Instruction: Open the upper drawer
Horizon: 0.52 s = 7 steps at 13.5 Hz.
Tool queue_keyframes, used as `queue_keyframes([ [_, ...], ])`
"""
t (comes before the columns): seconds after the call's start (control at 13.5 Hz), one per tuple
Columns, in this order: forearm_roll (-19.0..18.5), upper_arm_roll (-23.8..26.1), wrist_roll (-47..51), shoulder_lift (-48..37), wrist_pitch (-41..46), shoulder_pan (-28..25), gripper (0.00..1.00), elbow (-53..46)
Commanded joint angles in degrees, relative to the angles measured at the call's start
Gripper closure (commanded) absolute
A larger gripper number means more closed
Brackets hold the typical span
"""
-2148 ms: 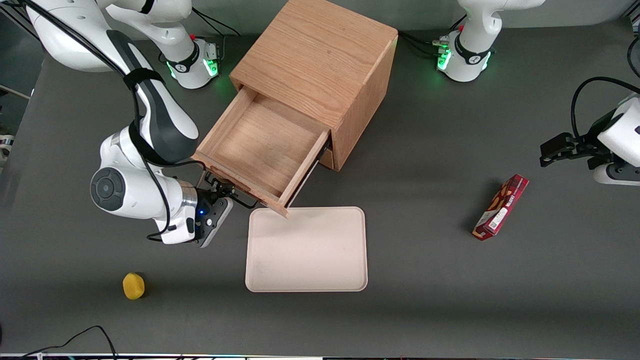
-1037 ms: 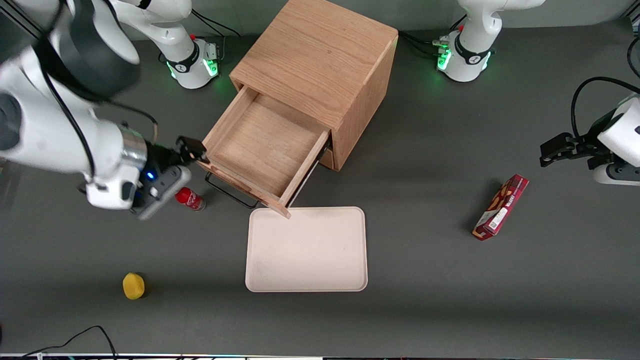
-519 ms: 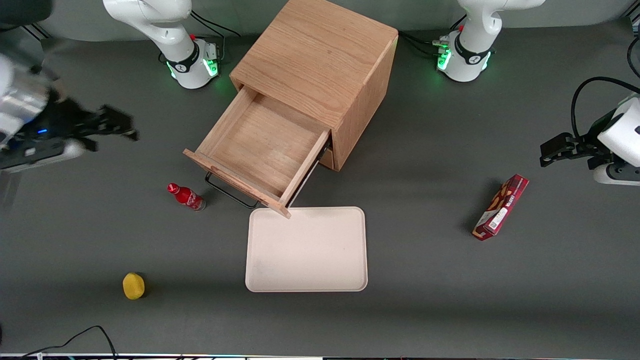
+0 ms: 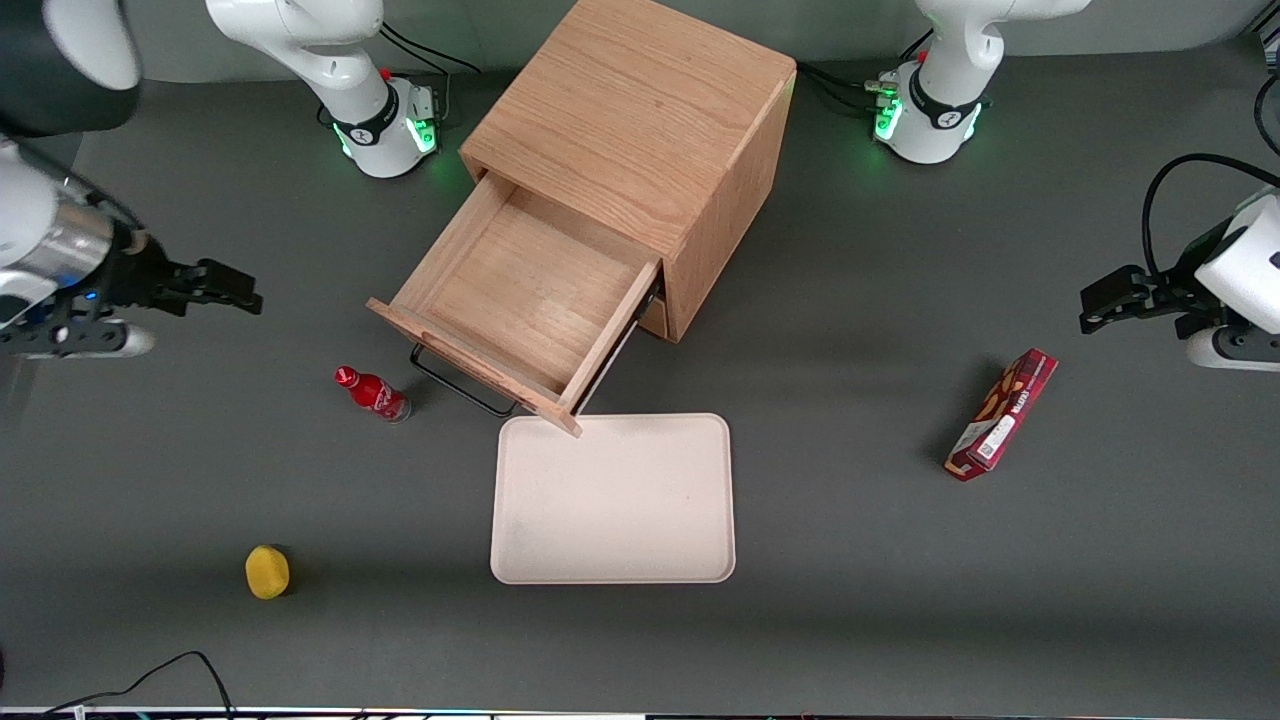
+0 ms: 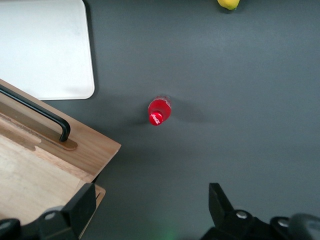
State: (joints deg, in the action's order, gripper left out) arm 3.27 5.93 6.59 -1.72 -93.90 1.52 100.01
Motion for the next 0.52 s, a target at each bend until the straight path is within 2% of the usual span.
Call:
queue_keyframes([
  [0.0,-1.25,0.84,1.59,-10.4,-5.77,-0.11,0.0,13.01],
  [0.15,-4.57,0.84,0.19,-9.8,-5.07,-0.2,0.0,10.32],
  [0.44,-4.59,-0.3,0.88,-4.44,0.63,0.24,0.0,0.29],
])
